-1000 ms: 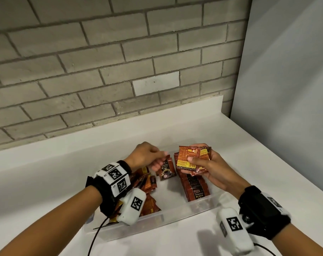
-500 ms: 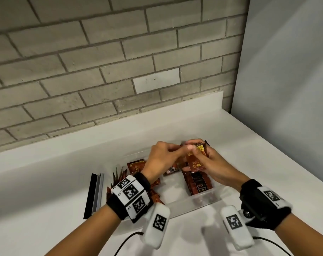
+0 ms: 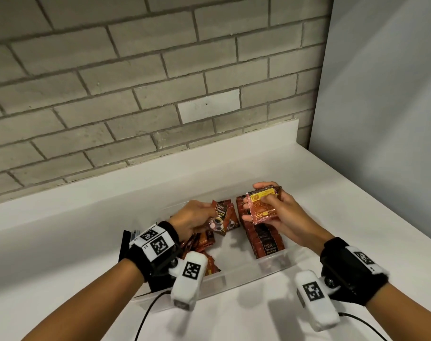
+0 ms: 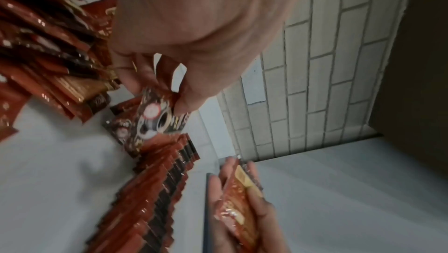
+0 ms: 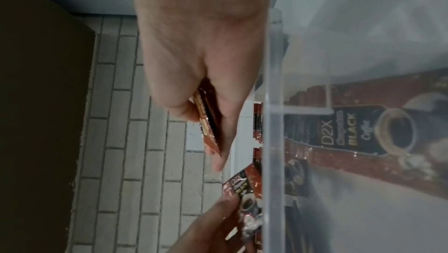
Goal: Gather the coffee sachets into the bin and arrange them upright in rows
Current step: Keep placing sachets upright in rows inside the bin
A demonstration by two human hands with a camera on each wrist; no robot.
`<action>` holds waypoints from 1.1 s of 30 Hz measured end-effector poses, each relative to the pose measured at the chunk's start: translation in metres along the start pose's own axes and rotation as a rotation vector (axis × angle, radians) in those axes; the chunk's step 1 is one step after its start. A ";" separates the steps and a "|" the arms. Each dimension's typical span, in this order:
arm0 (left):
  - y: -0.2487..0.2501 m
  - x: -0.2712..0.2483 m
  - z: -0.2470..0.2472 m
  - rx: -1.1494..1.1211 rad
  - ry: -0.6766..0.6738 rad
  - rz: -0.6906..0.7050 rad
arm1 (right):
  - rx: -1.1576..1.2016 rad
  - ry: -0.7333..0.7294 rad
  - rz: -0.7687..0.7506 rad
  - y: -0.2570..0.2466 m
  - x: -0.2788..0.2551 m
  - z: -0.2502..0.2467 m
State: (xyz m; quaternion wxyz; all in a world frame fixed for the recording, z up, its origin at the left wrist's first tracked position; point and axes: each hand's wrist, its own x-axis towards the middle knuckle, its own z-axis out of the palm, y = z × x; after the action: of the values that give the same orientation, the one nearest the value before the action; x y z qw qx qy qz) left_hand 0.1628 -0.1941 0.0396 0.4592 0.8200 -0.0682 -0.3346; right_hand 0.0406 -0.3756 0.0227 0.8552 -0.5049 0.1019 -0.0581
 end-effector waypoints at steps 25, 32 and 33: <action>0.012 0.037 0.015 0.529 -0.032 -0.146 | 0.051 0.009 -0.063 0.000 0.001 -0.002; 0.008 0.041 0.016 0.474 -0.049 -0.182 | 0.052 0.011 -0.059 0.000 0.000 -0.002; 0.008 0.041 0.016 0.469 -0.057 -0.193 | 0.051 0.009 -0.059 0.000 0.000 -0.002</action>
State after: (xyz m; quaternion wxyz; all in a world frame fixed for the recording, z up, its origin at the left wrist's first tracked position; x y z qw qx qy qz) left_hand 0.1861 -0.2268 0.0202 0.2201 0.8971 -0.0786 -0.3750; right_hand 0.0403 -0.3779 0.0218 0.8652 -0.4856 0.0893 -0.0879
